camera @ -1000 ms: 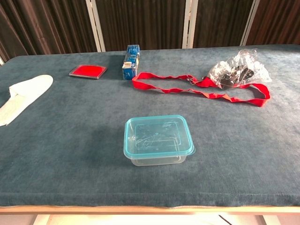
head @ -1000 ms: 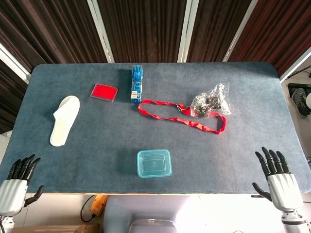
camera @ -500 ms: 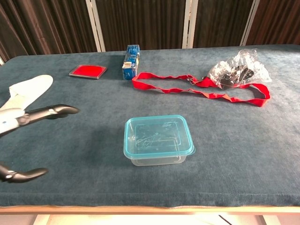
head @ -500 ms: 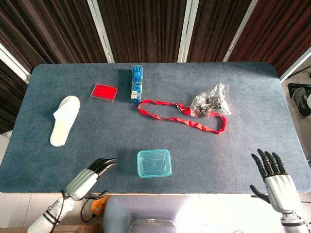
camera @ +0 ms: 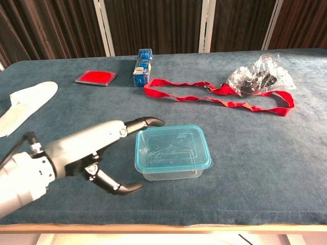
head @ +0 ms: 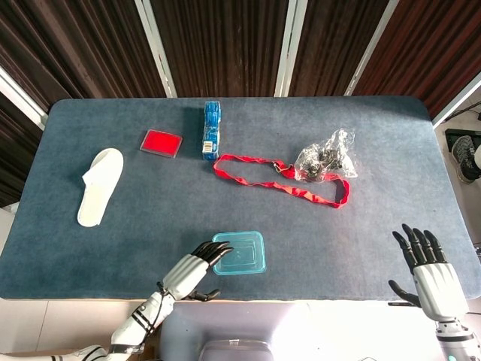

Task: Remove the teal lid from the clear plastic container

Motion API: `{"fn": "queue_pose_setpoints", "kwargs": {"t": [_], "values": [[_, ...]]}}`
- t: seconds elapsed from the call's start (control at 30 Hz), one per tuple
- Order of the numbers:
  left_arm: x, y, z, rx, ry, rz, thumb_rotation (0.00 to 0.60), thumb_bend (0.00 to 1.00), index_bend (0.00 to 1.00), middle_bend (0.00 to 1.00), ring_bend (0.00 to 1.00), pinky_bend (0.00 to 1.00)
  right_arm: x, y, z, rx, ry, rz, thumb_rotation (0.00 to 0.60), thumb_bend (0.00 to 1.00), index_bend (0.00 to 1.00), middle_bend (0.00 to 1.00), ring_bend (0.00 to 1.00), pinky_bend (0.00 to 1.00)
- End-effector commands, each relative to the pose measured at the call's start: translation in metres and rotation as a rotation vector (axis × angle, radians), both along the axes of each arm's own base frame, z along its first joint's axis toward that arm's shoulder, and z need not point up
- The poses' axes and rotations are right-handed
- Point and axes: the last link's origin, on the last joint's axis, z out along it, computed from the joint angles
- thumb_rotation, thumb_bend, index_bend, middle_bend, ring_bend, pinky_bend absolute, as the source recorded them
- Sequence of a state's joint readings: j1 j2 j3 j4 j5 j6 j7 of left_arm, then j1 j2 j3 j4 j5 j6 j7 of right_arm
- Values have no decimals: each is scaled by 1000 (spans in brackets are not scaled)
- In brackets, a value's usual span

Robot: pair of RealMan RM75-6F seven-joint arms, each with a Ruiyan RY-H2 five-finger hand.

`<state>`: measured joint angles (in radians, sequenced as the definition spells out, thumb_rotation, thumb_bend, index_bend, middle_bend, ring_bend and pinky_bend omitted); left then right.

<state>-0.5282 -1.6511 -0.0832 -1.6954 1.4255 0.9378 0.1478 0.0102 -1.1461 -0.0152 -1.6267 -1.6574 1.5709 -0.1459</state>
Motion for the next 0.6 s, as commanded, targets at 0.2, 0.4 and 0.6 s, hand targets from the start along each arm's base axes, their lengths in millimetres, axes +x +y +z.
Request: {"fn": "queue_pose_setpoints", "kwargs": {"t": [0.2,0.4,0.6], "values": [[10,23,-28,39,84,-10,600,269,0,0,0,0,0,-1,2,13,-11,-1,600,301,0,0,0,0],[11,31,-28,42,102,11,600,269,0,0,0,0,0,0,3,31,-17,2,600,301,0,0,0,0],[11,34,-22,35,112,18,600,270,0,0,0,0,0,0,2,34,-15,1,600,301,0,0,0,0]]}}
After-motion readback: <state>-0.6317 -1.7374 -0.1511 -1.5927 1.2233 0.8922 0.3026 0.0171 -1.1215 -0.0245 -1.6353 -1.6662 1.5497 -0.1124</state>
